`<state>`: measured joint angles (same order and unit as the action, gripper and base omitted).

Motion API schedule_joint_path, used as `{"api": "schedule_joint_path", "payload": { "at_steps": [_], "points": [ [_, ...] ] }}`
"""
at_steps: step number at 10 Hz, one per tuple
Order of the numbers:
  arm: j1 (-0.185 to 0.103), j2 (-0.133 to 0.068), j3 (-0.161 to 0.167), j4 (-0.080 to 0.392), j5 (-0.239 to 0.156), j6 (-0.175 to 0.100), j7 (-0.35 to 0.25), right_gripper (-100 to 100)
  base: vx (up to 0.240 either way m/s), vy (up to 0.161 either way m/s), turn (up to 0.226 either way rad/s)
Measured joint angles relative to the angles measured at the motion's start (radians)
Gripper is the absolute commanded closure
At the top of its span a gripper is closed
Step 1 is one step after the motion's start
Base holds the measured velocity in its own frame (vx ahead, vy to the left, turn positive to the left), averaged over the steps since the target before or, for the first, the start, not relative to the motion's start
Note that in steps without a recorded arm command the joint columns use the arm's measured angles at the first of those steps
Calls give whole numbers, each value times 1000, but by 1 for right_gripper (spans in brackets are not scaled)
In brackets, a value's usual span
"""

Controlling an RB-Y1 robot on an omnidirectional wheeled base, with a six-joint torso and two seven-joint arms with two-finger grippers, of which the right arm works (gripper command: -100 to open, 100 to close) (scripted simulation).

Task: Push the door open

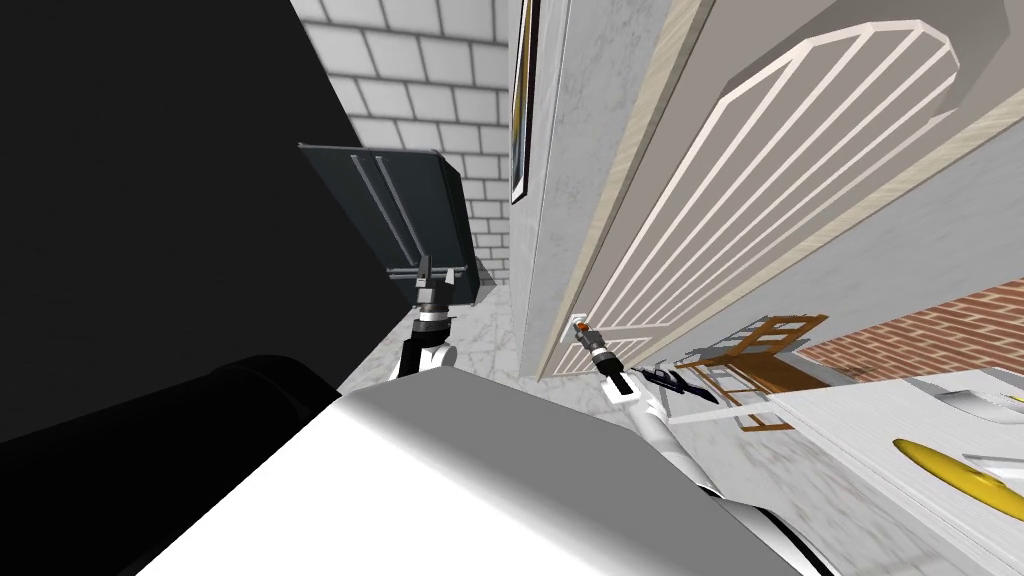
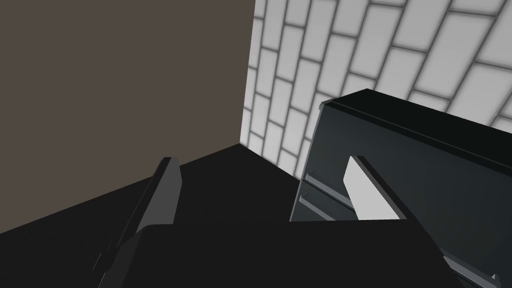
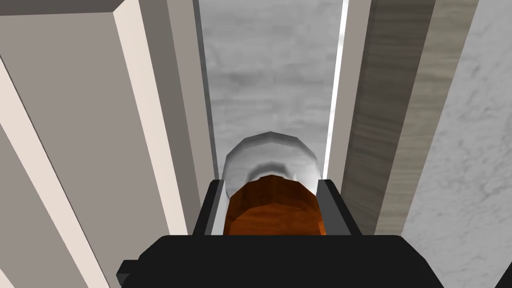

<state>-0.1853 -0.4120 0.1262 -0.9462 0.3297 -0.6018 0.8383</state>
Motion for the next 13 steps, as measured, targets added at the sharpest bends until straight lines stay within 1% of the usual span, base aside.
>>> {"api": "schedule_joint_path", "payload": {
  "at_steps": [1,2,3,7,8,10,11,12,13],
  "points": [
    [0,0,0,0,0,0,0,100,0,0,0],
    [0,0,0,0,0,0,0,100,-28,-102,90],
    [-1,4,1,3,-7,0,-12,100,-48,-192,153],
    [-4,33,16,11,-41,3,-92,100,-38,-157,113],
    [-10,37,15,24,-50,-3,-110,100,-39,-96,75],
    [-15,51,19,23,-63,8,-139,100,-40,-81,86],
    [-24,54,19,41,-70,0,-153,100,-19,-71,59],
    [-15,49,22,13,-77,13,-175,100,-36,-124,137],
    [-15,56,22,13,-90,17,-200,100,-81,-125,152]
  ]
}}
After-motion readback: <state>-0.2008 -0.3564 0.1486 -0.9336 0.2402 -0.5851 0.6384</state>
